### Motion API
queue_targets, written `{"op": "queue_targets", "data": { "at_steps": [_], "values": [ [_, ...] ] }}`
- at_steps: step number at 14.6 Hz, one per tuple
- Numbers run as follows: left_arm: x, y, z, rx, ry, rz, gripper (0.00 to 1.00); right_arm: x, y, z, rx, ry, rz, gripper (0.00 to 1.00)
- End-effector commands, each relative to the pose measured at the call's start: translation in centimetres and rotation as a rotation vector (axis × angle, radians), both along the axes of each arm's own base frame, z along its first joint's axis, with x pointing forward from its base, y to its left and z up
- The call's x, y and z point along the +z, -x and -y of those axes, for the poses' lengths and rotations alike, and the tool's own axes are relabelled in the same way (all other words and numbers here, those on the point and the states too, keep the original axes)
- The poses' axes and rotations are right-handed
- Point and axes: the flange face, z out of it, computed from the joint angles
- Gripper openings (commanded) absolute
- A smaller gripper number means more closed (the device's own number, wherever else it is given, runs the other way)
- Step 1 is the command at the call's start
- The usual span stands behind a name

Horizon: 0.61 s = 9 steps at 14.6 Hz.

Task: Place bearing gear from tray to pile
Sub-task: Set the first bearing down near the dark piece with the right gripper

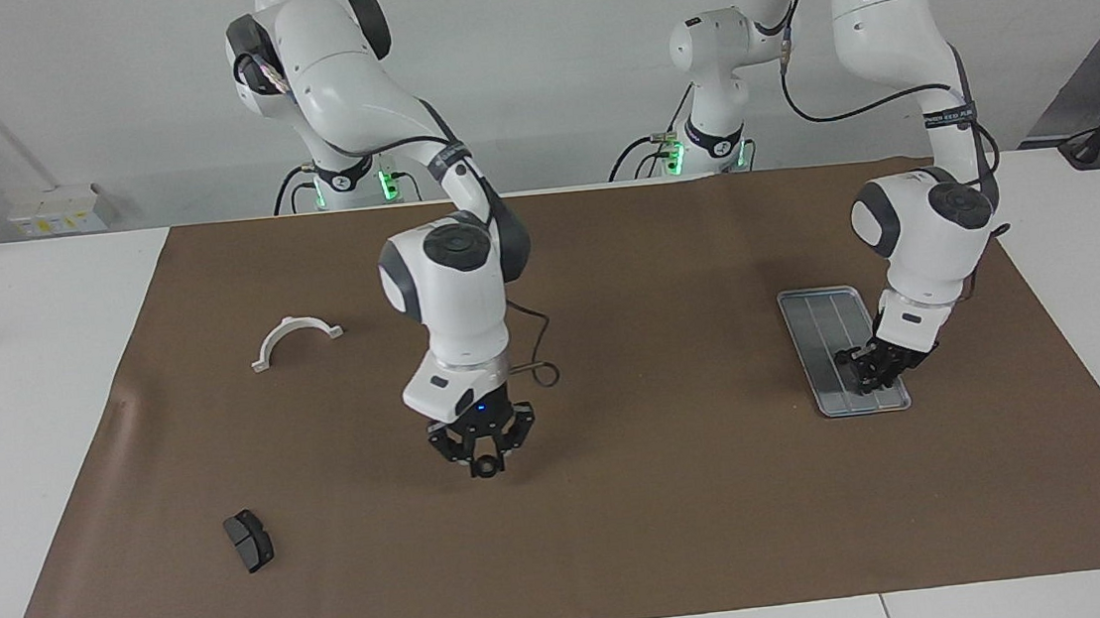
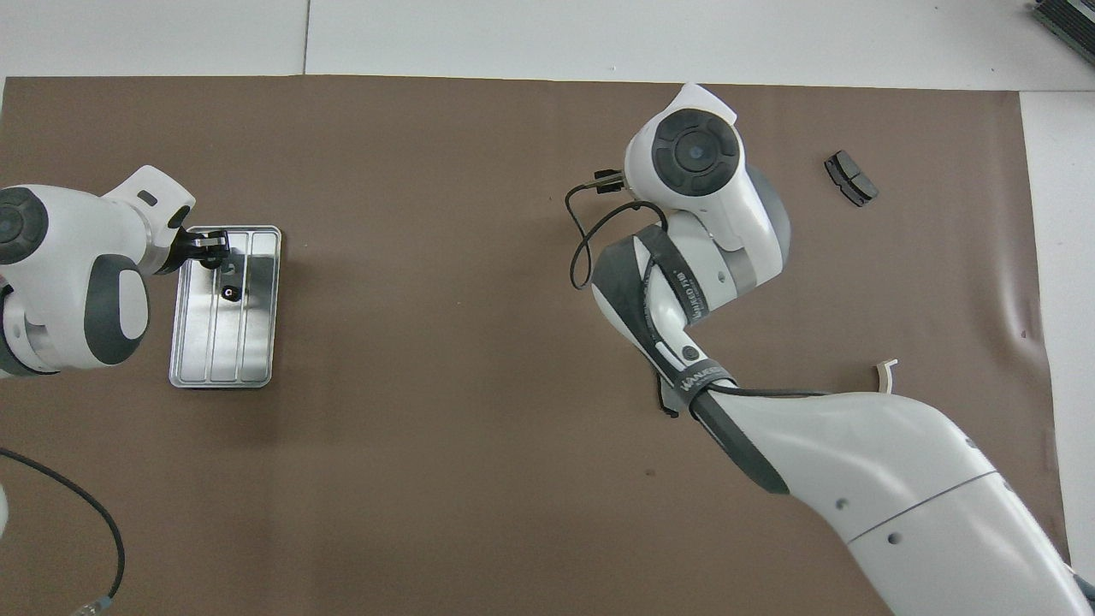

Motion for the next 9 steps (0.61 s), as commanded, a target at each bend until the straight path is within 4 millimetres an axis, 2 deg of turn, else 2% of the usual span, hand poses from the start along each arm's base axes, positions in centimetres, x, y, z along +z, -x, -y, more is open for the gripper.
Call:
{"op": "queue_targets", "data": {
  "at_steps": [1, 2, 4, 6, 9],
  "values": [
    [4.9, -0.4, 2.4, -0.034, 0.009, 0.041, 0.00, 0.5, 3.5, 7.9, 0.065, 0.048, -0.076, 0.00],
    [5.9, -1.1, 5.0, -0.074, 0.010, 0.046, 0.00, -0.2, 4.3, 10.6, 0.098, 0.047, -0.115, 0.00],
    [7.2, -1.8, 8.7, -0.124, 0.011, 0.080, 0.00, -1.3, 5.4, 15.9, 0.128, 0.010, -0.171, 0.00],
    [8.2, -2.6, 13.8, -0.182, 0.023, 0.108, 0.00, -2.8, 6.5, 20.6, 0.147, -0.022, -0.212, 0.00],
    [9.0, -3.0, 22.4, -0.216, 0.060, 0.150, 0.00, -4.7, 8.1, 23.7, 0.098, -0.070, -0.220, 0.00]
  ]
}}
